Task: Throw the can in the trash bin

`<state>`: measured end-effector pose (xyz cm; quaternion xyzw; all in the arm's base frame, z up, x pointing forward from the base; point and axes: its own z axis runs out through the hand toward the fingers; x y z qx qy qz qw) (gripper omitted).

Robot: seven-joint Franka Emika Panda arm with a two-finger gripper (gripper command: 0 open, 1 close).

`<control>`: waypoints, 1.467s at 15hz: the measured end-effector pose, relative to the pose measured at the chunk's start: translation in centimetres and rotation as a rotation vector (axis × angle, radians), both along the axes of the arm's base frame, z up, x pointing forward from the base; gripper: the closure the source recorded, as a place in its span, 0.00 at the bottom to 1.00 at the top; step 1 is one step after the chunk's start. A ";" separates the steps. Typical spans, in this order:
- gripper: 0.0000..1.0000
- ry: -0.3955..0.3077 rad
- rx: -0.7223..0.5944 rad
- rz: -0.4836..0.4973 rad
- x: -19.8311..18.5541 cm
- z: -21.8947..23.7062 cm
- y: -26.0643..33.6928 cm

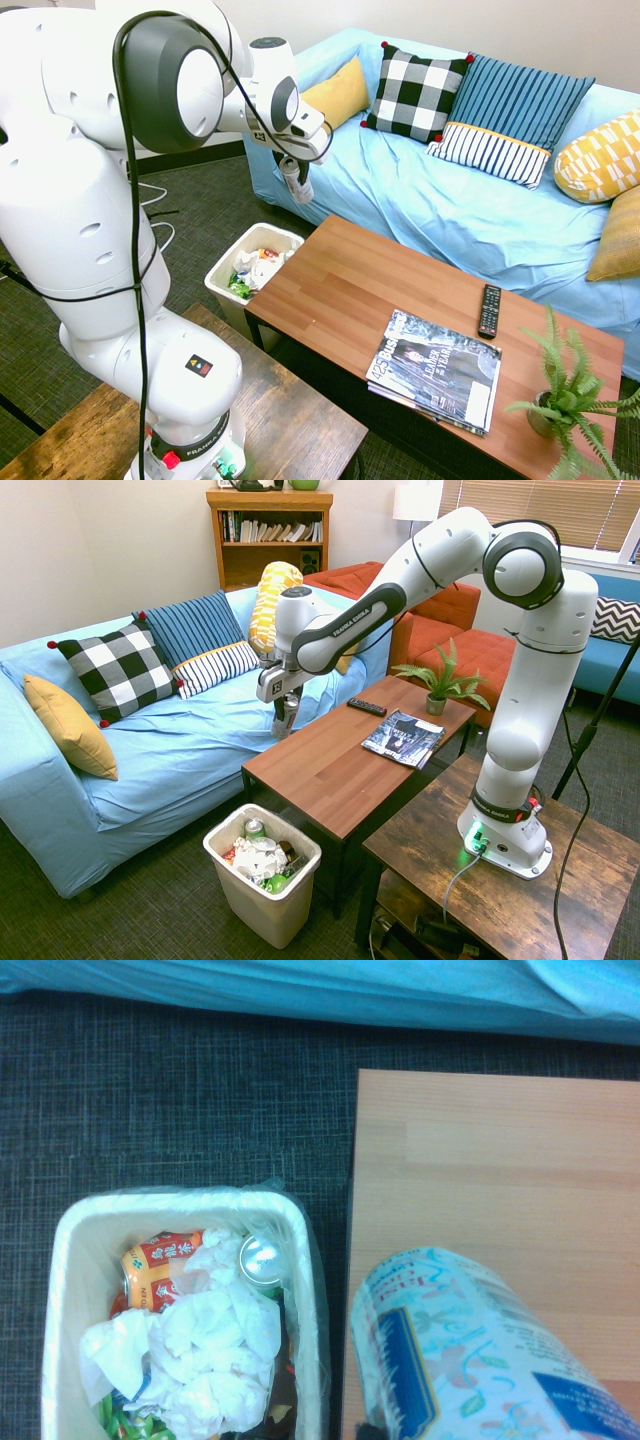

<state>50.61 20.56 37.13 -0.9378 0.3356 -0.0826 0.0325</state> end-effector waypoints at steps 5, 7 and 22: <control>1.00 0.012 -0.021 0.057 0.2 -1.4 6.3; 1.00 0.029 -0.032 0.088 0.3 -2.6 9.4; 0.00 0.129 -0.035 0.148 1.7 -7.1 17.8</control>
